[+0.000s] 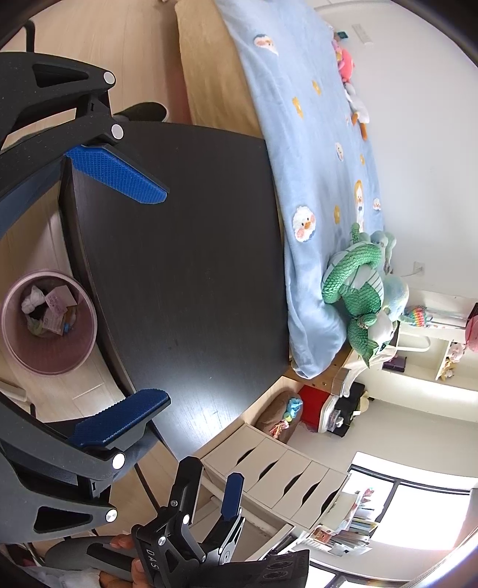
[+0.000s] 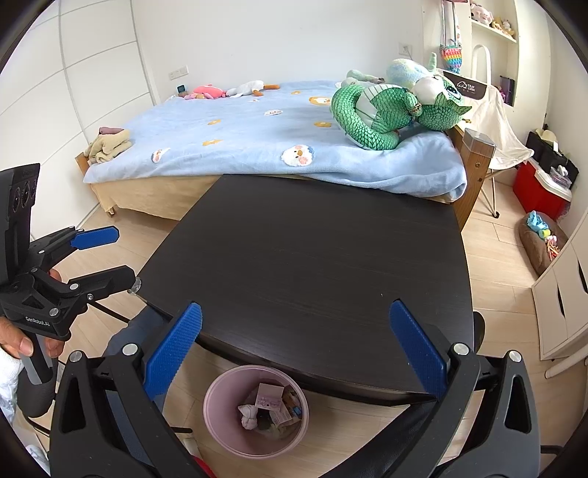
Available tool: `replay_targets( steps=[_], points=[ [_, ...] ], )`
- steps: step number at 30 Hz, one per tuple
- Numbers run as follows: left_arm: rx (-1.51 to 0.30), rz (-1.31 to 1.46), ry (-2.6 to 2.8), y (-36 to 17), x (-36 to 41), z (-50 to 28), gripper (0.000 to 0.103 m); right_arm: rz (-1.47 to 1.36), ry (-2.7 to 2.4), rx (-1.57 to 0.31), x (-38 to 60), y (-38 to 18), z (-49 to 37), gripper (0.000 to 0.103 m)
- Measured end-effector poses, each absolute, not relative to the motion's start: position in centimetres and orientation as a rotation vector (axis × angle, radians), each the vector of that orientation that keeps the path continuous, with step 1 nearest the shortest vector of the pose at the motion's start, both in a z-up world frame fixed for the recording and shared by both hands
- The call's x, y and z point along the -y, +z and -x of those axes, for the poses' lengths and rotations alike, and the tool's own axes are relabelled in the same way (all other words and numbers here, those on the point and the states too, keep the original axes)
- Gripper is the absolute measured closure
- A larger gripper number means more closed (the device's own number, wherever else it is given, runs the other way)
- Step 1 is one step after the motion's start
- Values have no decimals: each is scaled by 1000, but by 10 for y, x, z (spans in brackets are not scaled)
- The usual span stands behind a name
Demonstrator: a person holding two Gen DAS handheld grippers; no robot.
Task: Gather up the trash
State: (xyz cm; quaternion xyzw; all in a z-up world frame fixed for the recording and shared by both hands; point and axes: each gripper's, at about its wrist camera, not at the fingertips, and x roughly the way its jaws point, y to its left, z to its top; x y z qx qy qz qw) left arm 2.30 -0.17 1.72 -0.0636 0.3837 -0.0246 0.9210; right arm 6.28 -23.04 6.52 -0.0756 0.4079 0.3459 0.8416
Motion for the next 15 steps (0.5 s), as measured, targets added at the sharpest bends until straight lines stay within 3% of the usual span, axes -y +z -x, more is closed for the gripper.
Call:
replay_targets(
  steps=[15],
  points=[
    [-790, 132, -58, 15, 5, -22, 6, 161, 731, -862, 230, 65, -63, 3]
  ],
)
